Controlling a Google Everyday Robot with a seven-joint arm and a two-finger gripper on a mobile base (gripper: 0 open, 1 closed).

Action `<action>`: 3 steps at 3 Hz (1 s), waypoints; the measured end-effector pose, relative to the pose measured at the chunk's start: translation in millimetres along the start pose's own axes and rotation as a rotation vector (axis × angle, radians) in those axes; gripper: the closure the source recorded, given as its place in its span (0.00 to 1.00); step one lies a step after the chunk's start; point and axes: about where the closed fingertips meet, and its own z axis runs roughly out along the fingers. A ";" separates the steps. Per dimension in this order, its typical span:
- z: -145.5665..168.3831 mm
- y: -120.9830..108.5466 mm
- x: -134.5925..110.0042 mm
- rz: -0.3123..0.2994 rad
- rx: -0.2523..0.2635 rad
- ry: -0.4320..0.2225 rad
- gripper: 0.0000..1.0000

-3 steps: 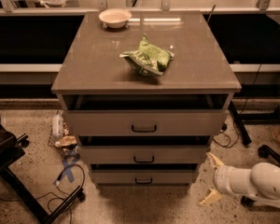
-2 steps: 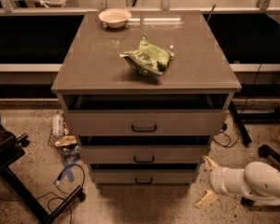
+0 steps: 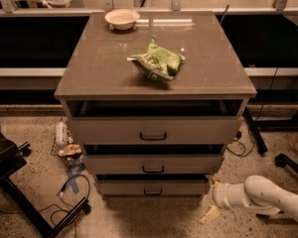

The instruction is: Open bottom drawer

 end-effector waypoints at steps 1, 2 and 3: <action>34.0 -4.7 16.5 0.014 -0.027 -0.037 0.00; 59.5 -8.3 26.0 0.014 -0.032 -0.059 0.00; 84.5 -11.2 30.8 0.002 -0.043 -0.050 0.00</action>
Offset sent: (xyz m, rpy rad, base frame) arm 0.0328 0.0198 -0.0907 0.0863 -0.0037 0.0138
